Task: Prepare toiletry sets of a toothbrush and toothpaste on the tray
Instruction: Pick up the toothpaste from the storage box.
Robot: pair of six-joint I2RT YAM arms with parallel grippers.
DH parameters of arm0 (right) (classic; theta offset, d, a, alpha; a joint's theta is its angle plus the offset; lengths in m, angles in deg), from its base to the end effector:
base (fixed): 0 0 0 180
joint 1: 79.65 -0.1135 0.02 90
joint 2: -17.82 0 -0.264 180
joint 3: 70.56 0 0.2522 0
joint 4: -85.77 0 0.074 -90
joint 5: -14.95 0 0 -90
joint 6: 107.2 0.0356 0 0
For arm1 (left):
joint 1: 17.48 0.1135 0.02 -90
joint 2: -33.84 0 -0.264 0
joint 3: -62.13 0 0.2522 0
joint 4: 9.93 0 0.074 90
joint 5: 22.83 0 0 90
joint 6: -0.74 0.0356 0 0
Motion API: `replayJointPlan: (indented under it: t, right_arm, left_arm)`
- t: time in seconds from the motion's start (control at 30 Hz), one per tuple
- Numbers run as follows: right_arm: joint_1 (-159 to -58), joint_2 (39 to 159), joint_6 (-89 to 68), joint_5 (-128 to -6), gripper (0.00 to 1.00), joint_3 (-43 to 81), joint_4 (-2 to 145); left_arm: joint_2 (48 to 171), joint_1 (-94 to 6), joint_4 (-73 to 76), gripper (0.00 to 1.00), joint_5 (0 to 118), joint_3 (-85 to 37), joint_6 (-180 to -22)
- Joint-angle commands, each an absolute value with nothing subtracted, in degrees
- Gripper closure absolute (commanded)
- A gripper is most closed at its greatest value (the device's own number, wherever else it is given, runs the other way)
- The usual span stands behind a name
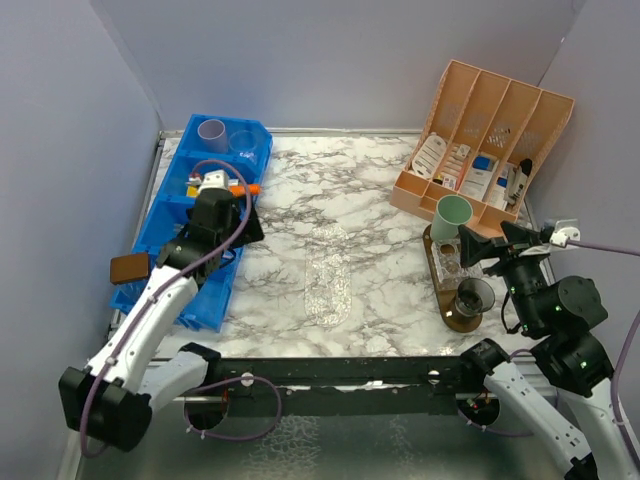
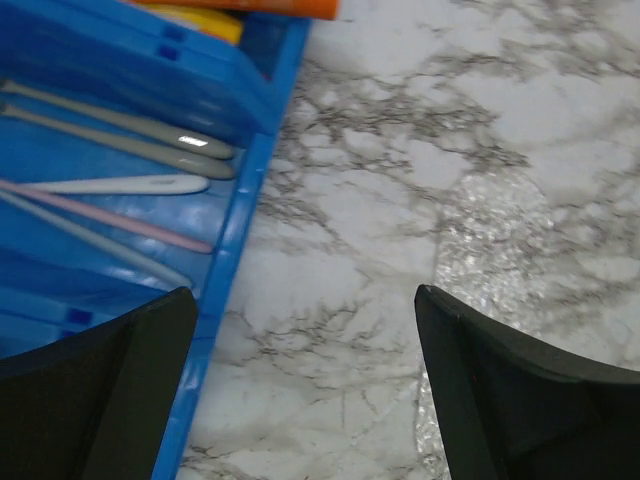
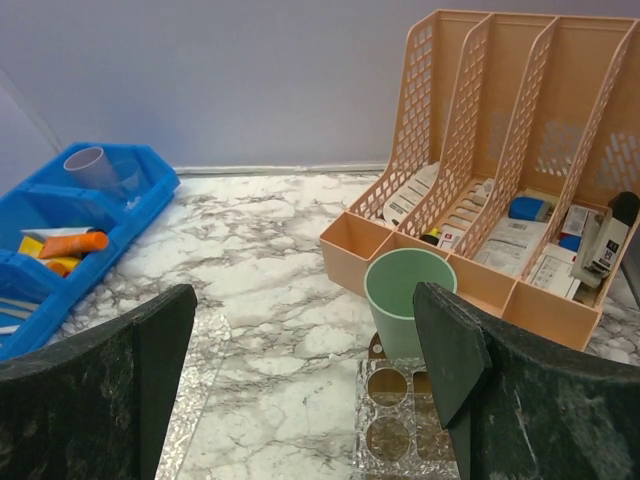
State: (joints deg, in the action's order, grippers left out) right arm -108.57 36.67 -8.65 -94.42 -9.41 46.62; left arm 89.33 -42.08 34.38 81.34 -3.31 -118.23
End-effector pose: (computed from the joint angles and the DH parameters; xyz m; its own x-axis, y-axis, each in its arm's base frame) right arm 0.0618 0.0207 0.3744 0.0228 0.1729 -0.9847 -0.1716 0.9710 0.1665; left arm 0.1931 -0.0788 0.3134 -0.5554 -0.2622 -0.7891 -0.0562 0.9587 -0.2790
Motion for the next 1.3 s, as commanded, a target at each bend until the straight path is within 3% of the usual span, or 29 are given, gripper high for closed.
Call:
replayJointPlan:
  t: [0.0, 0.1, 0.27, 0.47, 0.7, 0.93, 1.03, 1.27]
  right_arm:
    - [-108.91, 36.88, -8.02, -92.57, 0.1, -10.19, 48.66]
    - [-108.91, 36.32, -8.24, -92.99, 0.1, -11.13, 48.83]
    - [-108.91, 34.87, -8.77, -93.9, 0.1, -13.31, 49.6]
    - [-108.91, 33.93, -10.42, -95.27, 0.1, -14.56, 50.03]
    - [-108.91, 33.4, -12.75, -96.81, 0.1, -14.85, 50.07]
    - [-108.9, 33.19, -12.72, -96.53, 0.1, -16.59, 51.8]
    - [-108.91, 33.22, -12.81, -96.26, 0.1, -16.77, 52.05]
    - [-108.91, 32.46, -12.56, -96.67, 0.1, -16.94, 51.59]
  left_arm:
    - [96.34, -27.83, 39.47, 0.13, 74.52, -6.95, -118.62]
    - [101.88, -20.4, 39.1, 0.3, 71.17, -8.68, -121.5]
    - [110.55, -17.49, 38.08, 0.4, 75.05, -12.85, -126.06]
    - [119.23, -16.62, 37.06, 0.42, 76.74, -17.39, -131.5]
    - [120.09, -16.42, 34.29, 0.55, 75.0, -20.3, -132.81]
    - [115.18, -16.76, 31.76, 0.5, 76.32, -22.8, -133.01]
    - [117.79, -17.18, 32.27, 0.42, 75.22, -26.91, -135.18]
    - [129.11, -18.37, 35.69, 0.36, 71.83, -38.23, -141.67]
